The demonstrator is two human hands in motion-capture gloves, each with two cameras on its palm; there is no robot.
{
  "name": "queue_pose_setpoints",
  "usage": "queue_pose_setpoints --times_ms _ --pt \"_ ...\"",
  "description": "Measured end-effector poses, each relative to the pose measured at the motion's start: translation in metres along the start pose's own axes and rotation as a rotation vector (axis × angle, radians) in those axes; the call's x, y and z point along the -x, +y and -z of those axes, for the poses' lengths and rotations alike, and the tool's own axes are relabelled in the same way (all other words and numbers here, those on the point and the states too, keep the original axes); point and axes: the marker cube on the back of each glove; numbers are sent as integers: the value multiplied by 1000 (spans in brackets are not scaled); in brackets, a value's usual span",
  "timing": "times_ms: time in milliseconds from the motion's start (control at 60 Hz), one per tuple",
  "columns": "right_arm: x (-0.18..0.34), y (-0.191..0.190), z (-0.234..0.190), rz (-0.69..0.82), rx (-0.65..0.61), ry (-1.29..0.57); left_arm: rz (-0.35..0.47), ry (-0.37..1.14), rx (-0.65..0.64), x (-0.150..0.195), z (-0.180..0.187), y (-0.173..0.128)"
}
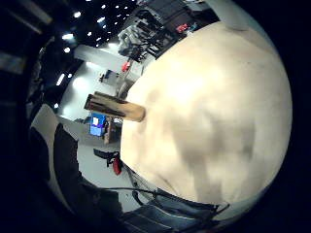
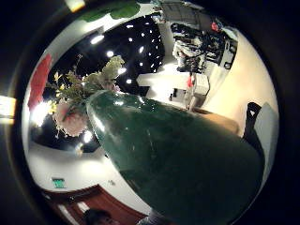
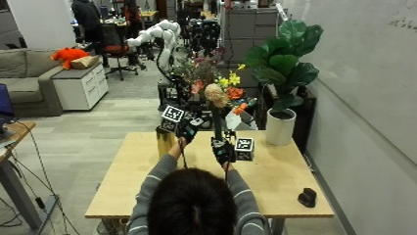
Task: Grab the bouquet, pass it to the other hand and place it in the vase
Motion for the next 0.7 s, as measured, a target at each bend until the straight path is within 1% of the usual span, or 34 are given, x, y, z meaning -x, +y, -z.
queue_pose_setpoints --times_ms 17,33,50,67,117,150,200,250,300,317,383,433,483,550,583,633,700 --pt "-3 -1 -4 -44 -6 33 46 22 -3 -1 -3 -3" --pt "-6 -1 -9 -92 -14 68 63 39 -5 -3 -5 -5" --pt "-7 0 -13 -118 -15 87 63 52 -7 -7 -8 -7" --pt "-3 3 -17 -109 -8 79 57 62 -9 -12 -10 -7" --pt "21 21 -27 45 46 -30 25 87 -40 -27 -18 -7" --pt "30 26 -33 135 51 -57 5 115 -83 -34 -20 -8" --pt "37 25 -43 247 40 -97 19 177 -172 -31 -20 -17" --pt "39 21 -53 244 50 -151 34 199 -272 -32 -16 -19" --pt "31 20 -55 160 13 -46 22 155 -357 -35 -11 -15" --pt "33 22 -55 170 12 -30 20 139 -382 -36 -9 -14" --pt "62 37 -60 381 107 -168 27 103 -446 -34 0 -14" --pt "76 42 -64 464 192 -226 14 92 -467 -29 9 -20" --pt "76 41 -68 471 269 -177 5 89 -473 -24 19 -28" --pt "69 29 -68 451 314 13 -8 55 -492 -25 34 -37" --pt "67 21 -68 482 340 87 -18 26 -503 -25 43 -43" --pt "66 10 -68 531 392 145 -39 -31 -534 -30 59 -51" --pt "61 -6 -65 555 414 219 -57 -101 -582 -38 83 -61"
